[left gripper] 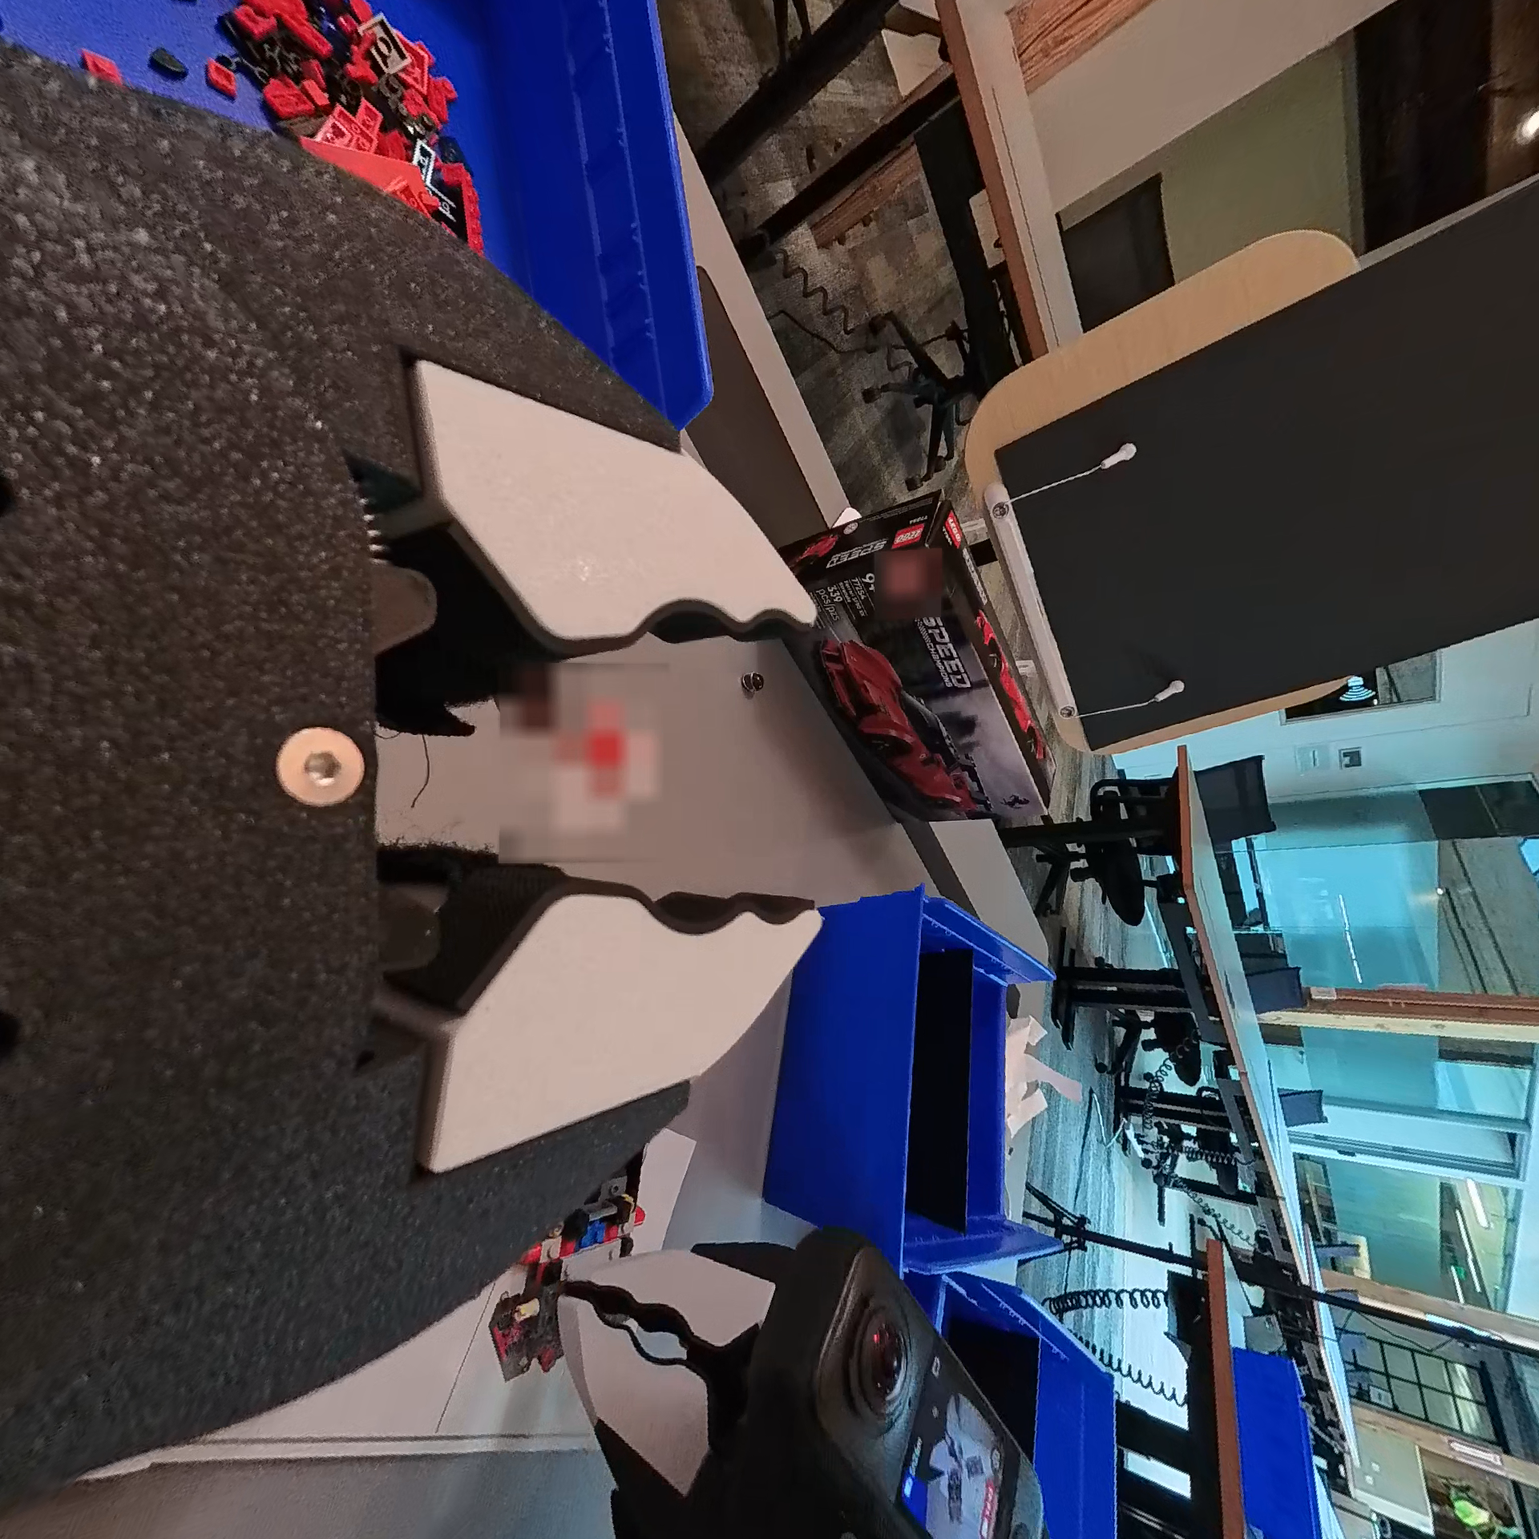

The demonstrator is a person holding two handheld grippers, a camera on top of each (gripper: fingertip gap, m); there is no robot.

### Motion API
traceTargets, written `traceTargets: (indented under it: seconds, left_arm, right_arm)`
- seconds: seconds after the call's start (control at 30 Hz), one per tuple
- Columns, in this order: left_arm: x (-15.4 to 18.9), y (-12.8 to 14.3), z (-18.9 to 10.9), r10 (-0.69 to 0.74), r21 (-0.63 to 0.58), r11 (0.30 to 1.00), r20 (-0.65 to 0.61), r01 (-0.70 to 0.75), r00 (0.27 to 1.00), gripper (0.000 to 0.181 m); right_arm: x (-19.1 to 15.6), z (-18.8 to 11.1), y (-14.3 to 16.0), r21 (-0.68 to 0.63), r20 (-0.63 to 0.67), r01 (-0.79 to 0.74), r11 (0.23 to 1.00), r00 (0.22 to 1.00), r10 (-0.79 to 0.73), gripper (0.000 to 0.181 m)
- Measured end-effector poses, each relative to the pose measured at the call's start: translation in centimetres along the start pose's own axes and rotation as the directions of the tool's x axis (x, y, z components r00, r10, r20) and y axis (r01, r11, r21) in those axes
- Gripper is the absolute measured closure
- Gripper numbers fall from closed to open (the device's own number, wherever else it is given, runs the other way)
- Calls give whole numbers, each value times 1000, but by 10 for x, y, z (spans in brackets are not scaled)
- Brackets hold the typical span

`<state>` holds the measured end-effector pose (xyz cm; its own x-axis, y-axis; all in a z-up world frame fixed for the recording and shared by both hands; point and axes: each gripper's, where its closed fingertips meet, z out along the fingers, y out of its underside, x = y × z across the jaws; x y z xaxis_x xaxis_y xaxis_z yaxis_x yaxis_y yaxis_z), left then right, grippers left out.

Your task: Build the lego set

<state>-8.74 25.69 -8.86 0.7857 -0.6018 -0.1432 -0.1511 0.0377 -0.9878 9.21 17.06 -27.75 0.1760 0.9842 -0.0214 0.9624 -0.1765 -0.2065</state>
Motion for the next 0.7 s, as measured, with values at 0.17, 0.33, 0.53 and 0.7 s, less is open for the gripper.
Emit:
traceTargets:
  seconds: [0.17,0.33,0.53,0.7]
  left_arm:
    - [4,1,1,5,-3,1000,-18,-5,1000,126]
    - [0,6,3,8,-12,1000,-16,-8,1000,126]
    - [-4,16,8,-14,-37,999,-15,14,1000,127]
    - [-3,19,10,-31,-42,999,-30,29,999,129]
  right_arm:
    - [-2,1,-4,44,3,-23,999,1000,23,181]
    - [-2,-7,-11,155,11,3,988,1000,-5,181]
    - [21,-78,-45,607,-148,20,794,985,88,181]
    - [34,-127,-50,853,-228,57,519,935,272,80]
